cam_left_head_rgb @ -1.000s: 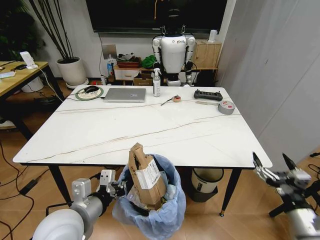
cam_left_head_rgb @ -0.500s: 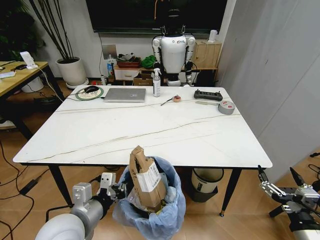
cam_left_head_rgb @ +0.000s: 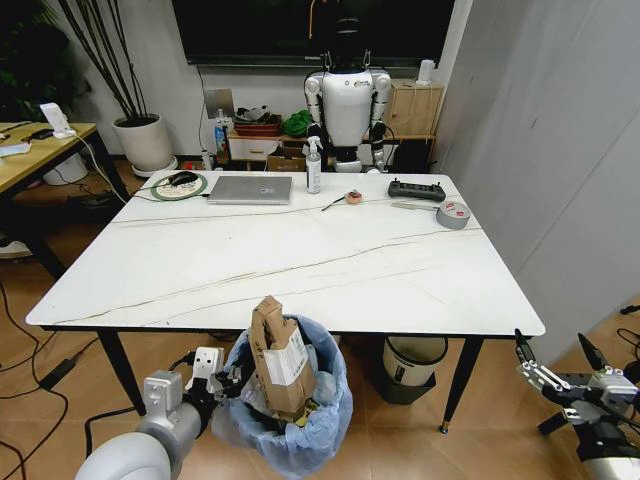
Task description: Pick up the trash bin and place the trash from the table into it.
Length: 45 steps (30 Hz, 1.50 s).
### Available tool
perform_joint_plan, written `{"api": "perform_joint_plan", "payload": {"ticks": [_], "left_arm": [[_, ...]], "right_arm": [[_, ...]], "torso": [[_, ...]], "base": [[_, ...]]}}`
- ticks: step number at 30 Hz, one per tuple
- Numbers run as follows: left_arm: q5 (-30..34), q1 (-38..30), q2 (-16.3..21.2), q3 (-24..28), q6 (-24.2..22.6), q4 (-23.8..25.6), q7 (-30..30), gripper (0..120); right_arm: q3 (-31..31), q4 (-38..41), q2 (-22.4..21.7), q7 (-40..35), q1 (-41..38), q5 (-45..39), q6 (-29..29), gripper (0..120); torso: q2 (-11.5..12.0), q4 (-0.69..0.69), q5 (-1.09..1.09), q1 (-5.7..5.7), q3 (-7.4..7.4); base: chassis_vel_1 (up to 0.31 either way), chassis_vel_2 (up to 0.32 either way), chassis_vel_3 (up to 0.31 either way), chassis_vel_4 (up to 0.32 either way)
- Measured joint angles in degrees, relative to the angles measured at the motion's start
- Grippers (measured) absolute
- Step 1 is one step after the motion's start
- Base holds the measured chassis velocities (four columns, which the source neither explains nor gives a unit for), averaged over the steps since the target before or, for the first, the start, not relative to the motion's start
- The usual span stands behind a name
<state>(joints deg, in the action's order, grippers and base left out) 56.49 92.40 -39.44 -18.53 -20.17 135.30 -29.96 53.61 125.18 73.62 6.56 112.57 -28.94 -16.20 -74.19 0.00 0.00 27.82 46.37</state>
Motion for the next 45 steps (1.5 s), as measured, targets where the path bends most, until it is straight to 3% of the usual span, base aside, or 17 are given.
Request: {"api": "perform_joint_plan", "payload": {"ticks": [14,45], "left_arm": [[-0.38,0.43,-1.06,0.14,0.83,-0.16,0.63,0],[-0.76,3.16,-1.31,1.40,0.55,0.89,-0.69,0]], "right_arm": [[-0.05,-0.02,-0.05,-0.09,-0.06,-0.08,0.07,100],[-0.09,-0.02,-0.07,-0.12,-0.07,-0.17,0.09,100]], "torso": [[0.19,0.00,0.00,-0.08,-0.10],[9.84,0.00,0.00,-4.48,-5.34]], "base": [[0.000,0.000,0.000,0.000],[0.000,0.000,0.000,0.000]]}}
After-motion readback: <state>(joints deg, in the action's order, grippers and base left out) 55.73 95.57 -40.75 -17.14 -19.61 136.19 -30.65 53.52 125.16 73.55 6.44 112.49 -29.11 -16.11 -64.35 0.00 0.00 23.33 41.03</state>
